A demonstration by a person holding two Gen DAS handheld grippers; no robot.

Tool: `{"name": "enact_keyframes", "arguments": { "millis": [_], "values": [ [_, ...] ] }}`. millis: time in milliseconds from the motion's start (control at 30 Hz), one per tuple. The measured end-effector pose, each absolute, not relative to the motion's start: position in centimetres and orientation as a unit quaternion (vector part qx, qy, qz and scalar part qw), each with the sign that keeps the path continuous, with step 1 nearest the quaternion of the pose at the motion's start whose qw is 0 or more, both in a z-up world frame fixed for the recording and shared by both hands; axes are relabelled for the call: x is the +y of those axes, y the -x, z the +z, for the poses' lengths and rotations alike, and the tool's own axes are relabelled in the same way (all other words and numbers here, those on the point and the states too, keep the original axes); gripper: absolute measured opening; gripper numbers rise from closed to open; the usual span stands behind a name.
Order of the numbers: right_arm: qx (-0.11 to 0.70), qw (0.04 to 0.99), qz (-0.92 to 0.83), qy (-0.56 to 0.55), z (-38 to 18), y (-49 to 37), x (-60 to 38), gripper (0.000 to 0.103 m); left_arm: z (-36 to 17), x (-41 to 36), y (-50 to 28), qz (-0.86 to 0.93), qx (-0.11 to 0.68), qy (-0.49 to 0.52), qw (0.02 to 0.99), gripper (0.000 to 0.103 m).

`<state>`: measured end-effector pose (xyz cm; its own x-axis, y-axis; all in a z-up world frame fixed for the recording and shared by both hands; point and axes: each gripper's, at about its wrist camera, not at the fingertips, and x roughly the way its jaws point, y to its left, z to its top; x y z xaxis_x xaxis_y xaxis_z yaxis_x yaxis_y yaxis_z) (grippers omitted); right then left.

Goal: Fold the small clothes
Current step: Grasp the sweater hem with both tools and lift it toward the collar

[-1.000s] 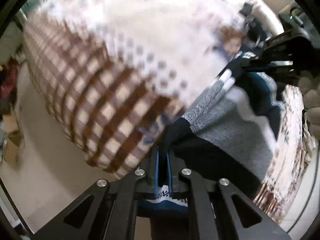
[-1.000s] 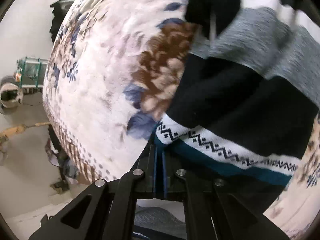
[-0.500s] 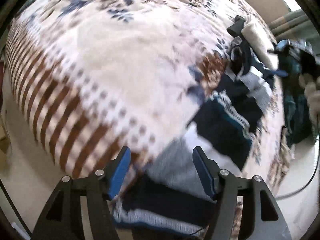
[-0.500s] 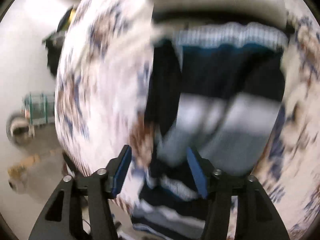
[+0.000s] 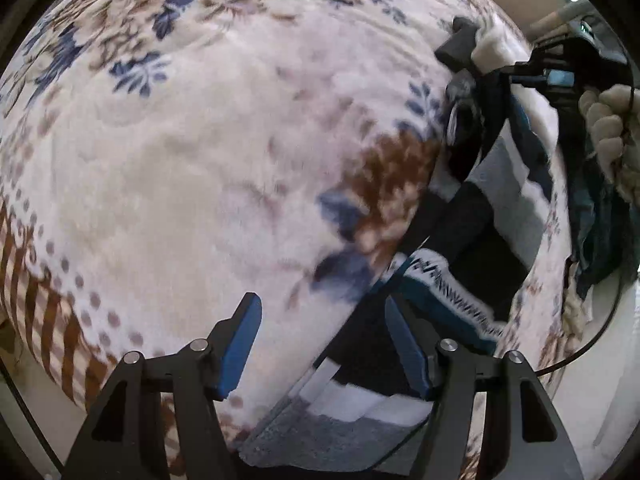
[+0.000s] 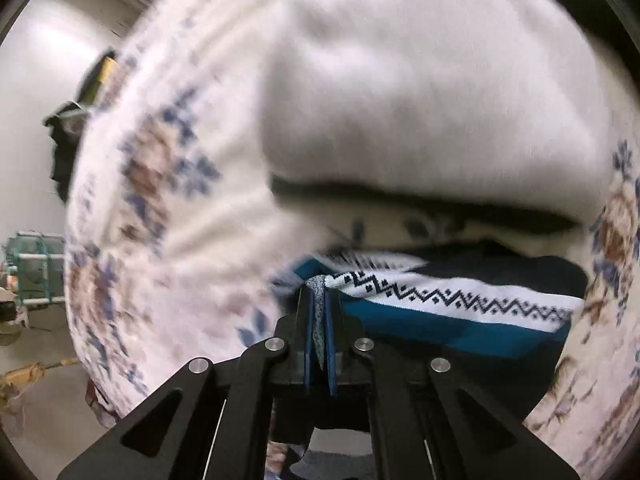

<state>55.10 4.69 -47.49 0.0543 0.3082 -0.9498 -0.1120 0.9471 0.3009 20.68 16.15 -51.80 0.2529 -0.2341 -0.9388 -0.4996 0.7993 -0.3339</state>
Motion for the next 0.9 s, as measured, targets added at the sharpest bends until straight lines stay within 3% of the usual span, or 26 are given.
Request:
{"name": "enact_keyframes", "arguments": {
  "millis": [100,233,267,300,367,500,633,667,700,733,833,867,900],
  "values": [
    [0.671,0.720,0.158,-0.078,-47.8,-56.4,6.3,0.006,-51.3,17.2,-23.3,0.080,0.594,0.308,0.739,0.062],
    [0.728,0.654,0.196,-0.054,-51.9,-57.5,7.4,0.009,-49.8,17.9,-28.7,0.051,0.573,0.299,0.761,0.062],
    [0.721,0.652,0.220,-0.083,-51.2,-57.5,6.4,0.022,-49.3,17.8,-30.5,0.039,0.567,0.297,0.768,0.062],
    [0.712,0.655,0.231,-0.103,-50.3,-57.2,5.1,0.048,-48.9,17.6,-32.4,0.026,0.562,0.293,0.773,0.062],
    [0.671,0.688,0.230,-0.154,-47.2,-56.4,0.5,0.062,-48.6,17.0,-36.1,0.002,0.558,0.292,0.777,0.062],
    [0.640,0.727,0.143,-0.203,-44.9,-54.4,-9.2,0.062,-50.0,14.3,-44.2,-0.049,0.571,0.288,0.767,0.062],
    [0.657,0.708,0.080,-0.247,-48.1,-52.5,-15.9,0.062,-53.5,11.0,-50.5,-0.070,0.611,0.258,0.745,0.062],
    [0.663,0.693,0.077,-0.273,-49.6,-52.2,-17.0,0.062,-53.8,10.5,-51.1,-0.062,0.615,0.242,0.748,0.056],
    [0.665,0.686,0.078,-0.285,-50.4,-52.3,-17.5,0.062,-54.0,10.2,-51.5,-0.057,0.609,0.229,0.757,0.043],
    [0.664,0.680,0.078,-0.301,-51.5,-52.2,-17.7,0.062,-54.1,9.9,-51.7,-0.057,0.605,0.218,0.764,0.010],
    [0.651,0.670,0.103,-0.341,-53.4,-52.4,-17.2,0.061,-53.6,9.6,-51.3,-0.069,0.592,0.199,0.778,0.009],
    [0.641,0.677,0.106,-0.345,-53.6,-52.7,-17.0,0.056,-53.6,9.5,-51.3,-0.068,0.591,0.189,0.781,0.009],
    [0.628,0.689,0.112,-0.344,-53.5,-53.0,-16.7,0.036,-53.8,9.4,-51.2,-0.064,0.593,0.180,0.782,0.009]
  ]
}}
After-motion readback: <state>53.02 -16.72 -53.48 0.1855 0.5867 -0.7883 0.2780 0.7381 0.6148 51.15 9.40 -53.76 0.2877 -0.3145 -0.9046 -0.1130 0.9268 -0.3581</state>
